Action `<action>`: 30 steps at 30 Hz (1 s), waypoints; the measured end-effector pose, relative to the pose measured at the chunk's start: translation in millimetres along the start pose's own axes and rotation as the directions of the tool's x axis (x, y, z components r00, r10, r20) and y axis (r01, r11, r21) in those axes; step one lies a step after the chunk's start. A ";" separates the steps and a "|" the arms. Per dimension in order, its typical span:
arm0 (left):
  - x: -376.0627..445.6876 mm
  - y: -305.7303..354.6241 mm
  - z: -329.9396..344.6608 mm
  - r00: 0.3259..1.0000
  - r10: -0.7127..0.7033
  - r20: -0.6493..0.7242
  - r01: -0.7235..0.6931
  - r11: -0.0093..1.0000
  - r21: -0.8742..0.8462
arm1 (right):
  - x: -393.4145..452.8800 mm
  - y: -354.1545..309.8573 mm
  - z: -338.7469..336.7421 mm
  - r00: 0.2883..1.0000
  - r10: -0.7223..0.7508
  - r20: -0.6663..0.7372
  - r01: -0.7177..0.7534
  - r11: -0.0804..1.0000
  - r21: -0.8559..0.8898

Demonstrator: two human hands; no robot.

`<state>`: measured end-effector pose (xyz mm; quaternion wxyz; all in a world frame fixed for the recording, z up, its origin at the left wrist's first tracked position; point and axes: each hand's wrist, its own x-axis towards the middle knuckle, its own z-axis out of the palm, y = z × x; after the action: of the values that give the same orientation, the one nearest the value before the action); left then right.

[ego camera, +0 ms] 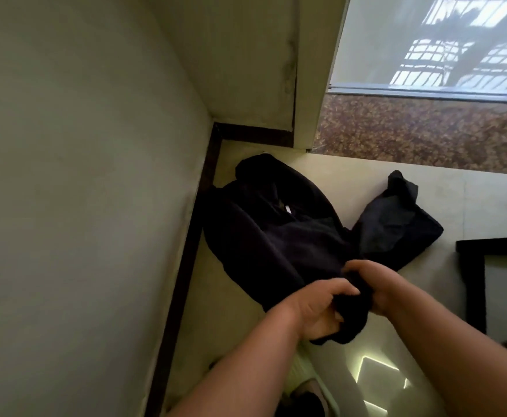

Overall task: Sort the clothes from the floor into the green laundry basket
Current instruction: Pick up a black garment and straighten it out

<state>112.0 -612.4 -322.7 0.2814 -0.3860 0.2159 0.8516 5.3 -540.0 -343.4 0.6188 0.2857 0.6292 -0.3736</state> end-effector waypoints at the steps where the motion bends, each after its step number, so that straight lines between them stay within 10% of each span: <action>1: -7.0 -4.1 -1.5 1.000 -0.018 0.021 0.018 1.000 0.012 | -6.7 3.0 -7.0 0.997 -0.037 -0.072 0.035 0.999 -0.035; 4: -24.4 -18.8 -6.1 0.976 0.045 -0.212 -0.037 0.998 0.041 | -40.3 2.6 -32.6 0.989 -0.137 -0.058 0.131 0.986 -0.098; 7: -46.4 -41.8 1.2 0.799 0.127 -0.588 -0.174 0.984 -0.023 | -100.6 8.1 -55.7 0.978 -0.167 0.125 0.194 0.947 -0.254; 11: -65.5 -47.3 27.4 0.850 0.219 -0.479 -0.331 0.930 -0.162 | -154.5 43.2 -61.8 0.956 -0.024 0.292 0.173 0.849 -0.499; 17: -81.3 -71.5 82.6 0.547 0.270 -0.792 -0.477 0.879 -0.030 | -179.5 96.1 -107.3 0.985 -0.003 0.171 0.102 0.813 -0.573; 24: -116.5 -144.5 107.8 0.662 0.534 -0.526 -0.333 0.839 0.431 | -167.4 122.4 -120.7 0.830 -0.538 -0.147 0.408 0.765 -0.498; 27: -115.9 -182.5 127.8 0.723 0.605 -0.333 -0.232 0.667 0.708 | -186.8 127.3 -88.3 0.875 -0.484 0.001 0.452 0.817 -0.359; 30: -112.4 -219.4 132.9 0.797 0.582 -0.163 -0.069 0.357 0.932 | -188.5 151.4 -80.3 0.907 -0.418 0.043 0.351 0.697 -0.625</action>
<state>243.6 -405.6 -187.2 0.1968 -0.3171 0.7678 0.5208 97.8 -370.0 -177.6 0.5525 -0.0527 0.7928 -0.2519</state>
